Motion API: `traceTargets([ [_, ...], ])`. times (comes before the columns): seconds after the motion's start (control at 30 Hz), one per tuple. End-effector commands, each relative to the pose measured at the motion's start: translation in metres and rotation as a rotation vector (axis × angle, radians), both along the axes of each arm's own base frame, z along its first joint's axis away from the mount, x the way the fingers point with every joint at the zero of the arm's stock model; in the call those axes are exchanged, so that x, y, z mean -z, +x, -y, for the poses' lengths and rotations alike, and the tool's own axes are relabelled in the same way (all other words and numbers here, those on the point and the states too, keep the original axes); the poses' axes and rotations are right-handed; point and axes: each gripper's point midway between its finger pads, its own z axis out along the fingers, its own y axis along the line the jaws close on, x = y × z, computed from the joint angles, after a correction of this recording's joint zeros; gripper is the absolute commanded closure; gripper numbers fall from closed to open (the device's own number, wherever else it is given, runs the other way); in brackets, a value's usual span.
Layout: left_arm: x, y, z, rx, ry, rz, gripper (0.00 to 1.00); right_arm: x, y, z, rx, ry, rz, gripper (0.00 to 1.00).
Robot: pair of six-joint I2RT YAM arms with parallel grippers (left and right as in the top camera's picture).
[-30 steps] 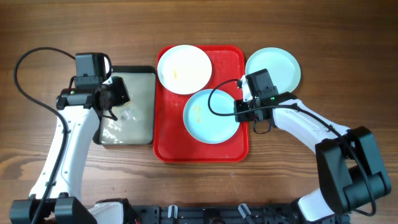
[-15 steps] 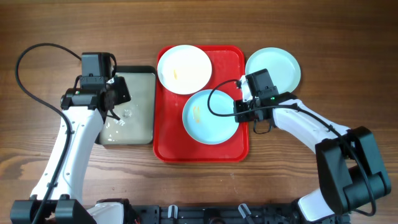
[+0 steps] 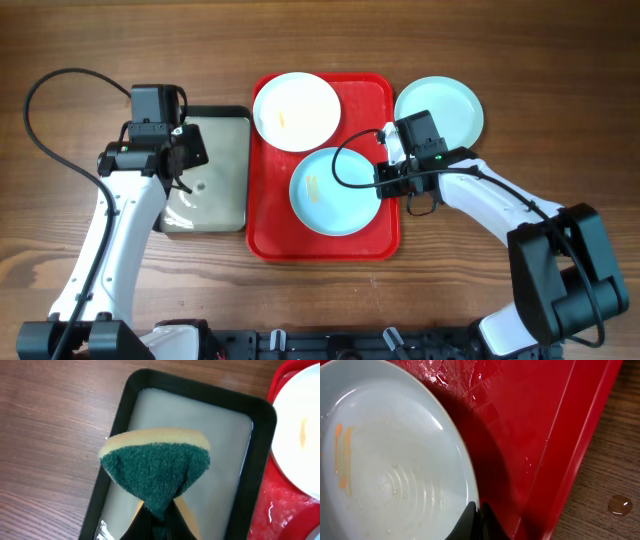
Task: Clean dirty plates on tray and stack at the side
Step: 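Grasp and lift the sponge with the left gripper, then bring the sponge onto the right-held blue plate and start scrubbing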
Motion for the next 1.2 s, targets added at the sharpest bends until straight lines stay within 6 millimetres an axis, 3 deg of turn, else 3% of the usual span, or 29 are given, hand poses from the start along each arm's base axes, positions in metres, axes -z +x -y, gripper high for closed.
traceTargets([
  [0.0, -0.013, 0.0, -0.007, -0.001, 0.072, 0.024, 0.96, -0.005, 0.006, -0.006, -0.011, 0.017, 0.013, 0.96],
  [0.17, -0.009, 0.001, 0.001, 0.024, 0.03, 0.014, 0.96, -0.005, 0.006, -0.006, -0.012, 0.018, 0.012, 0.96],
  [0.3, -0.006, -0.002, -0.008, -0.003, -0.037, -0.073, 0.96, -0.01, 0.004, -0.017, -0.037, 0.08, 0.005, 0.96],
  [0.47, 0.034, 0.002, 0.013, 0.038, -0.192, -0.193, 0.96, -0.01, 0.001, -0.02, -0.047, 0.098, -0.005, 0.96],
  [0.6, 0.012, 0.015, 0.013, 0.04, -0.181, -0.117, 0.96, -0.011, 0.002, -0.02, -0.047, 0.098, -0.004, 0.96],
  [0.67, -0.01, 0.02, 0.038, 0.092, -0.198, -0.046, 0.96, -0.011, 0.002, -0.02, -0.047, 0.098, -0.004, 0.96],
  [0.73, -0.009, 0.016, 0.069, 0.166, -0.21, -0.061, 0.96, -0.011, 0.002, -0.02, -0.047, 0.098, -0.004, 0.96],
  [0.8, -0.006, 0.004, 0.126, 0.169, -0.288, -0.084, 0.96, -0.01, 0.002, -0.02, -0.047, 0.098, -0.005, 0.96],
  [0.87, -0.006, -0.001, 0.161, 0.194, -0.326, -0.078, 0.96, -0.01, 0.001, -0.02, -0.047, 0.098, -0.005, 0.96],
  [0.97, 0.016, -0.019, 0.224, 0.241, -0.365, -0.141, 0.96, -0.01, 0.001, -0.02, -0.047, 0.098, -0.006, 0.96],
  [1.0, 0.038, -0.026, 0.242, 0.257, -0.352, -0.191, 0.96, -0.01, 0.001, -0.02, -0.047, 0.097, -0.007, 0.96],
  [1.1, 0.084, -0.042, 0.253, 0.278, -0.288, -0.315, 0.96, -0.01, 0.001, -0.02, -0.047, 0.096, -0.009, 0.96],
  [1.17, 0.094, -0.042, 0.237, 0.239, -0.223, -0.339, 0.96, -0.01, 0.001, -0.02, -0.047, 0.096, -0.009, 0.96],
])
